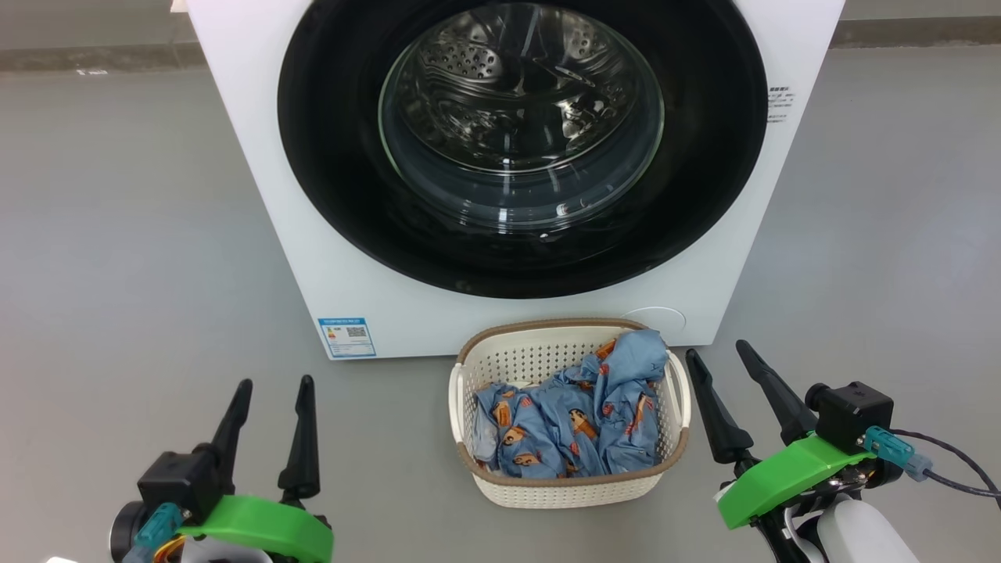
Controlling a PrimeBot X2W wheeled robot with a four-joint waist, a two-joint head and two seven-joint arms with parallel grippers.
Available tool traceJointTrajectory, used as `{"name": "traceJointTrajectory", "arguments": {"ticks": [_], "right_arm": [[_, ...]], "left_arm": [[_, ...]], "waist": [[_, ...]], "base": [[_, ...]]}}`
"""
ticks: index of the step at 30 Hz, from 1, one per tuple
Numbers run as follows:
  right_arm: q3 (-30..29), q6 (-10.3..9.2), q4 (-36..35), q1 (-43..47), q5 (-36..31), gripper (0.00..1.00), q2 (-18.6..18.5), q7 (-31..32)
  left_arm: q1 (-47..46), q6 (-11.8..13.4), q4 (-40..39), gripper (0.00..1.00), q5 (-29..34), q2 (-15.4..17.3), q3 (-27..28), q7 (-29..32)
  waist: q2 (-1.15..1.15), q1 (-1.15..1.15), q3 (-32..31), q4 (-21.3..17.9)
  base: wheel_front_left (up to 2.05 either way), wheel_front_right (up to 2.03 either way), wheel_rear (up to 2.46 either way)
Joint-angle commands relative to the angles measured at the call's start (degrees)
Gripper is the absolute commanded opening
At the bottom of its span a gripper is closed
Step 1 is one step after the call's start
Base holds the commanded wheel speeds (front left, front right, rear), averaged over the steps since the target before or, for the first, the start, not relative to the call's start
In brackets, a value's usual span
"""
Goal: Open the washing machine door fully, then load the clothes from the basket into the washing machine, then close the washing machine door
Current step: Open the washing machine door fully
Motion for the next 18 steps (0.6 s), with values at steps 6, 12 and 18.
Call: {"name": "traceJointTrajectory", "arguments": {"ticks": [6, 12, 18], "right_arm": [[1.1, 0.08, -1.4, -1.7, -0.1, 1.0, 0.3, -0.8], [0.9, 0.08, -1.4, -1.8, -0.1, 1.0, 0.4, -0.8], [0.8, 0.08, -1.4, -1.9, -0.2, 1.0, 0.5, -0.8]], "left_arm": [[-3.0, 0.3, -1.4, 1.0, 0.6, 0.7, 2.3, -0.4], [-3.2, 0.3, -1.2, 1.0, 0.6, 0.7, 2.5, -0.4], [-3.2, 0.0, -2.1, 1.0, 0.0, 0.7, 2.6, -0.4]], "waist": [[0.0, 0.0, 0.3, -0.1], [0.0, 0.0, 0.5, -0.1], [0.0, 0.0, 0.5, -0.1]], "base": [[0.8, 0.8, -1.59], [1.15, 1.15, -2.3], [1.17, 1.17, -2.34]]}}
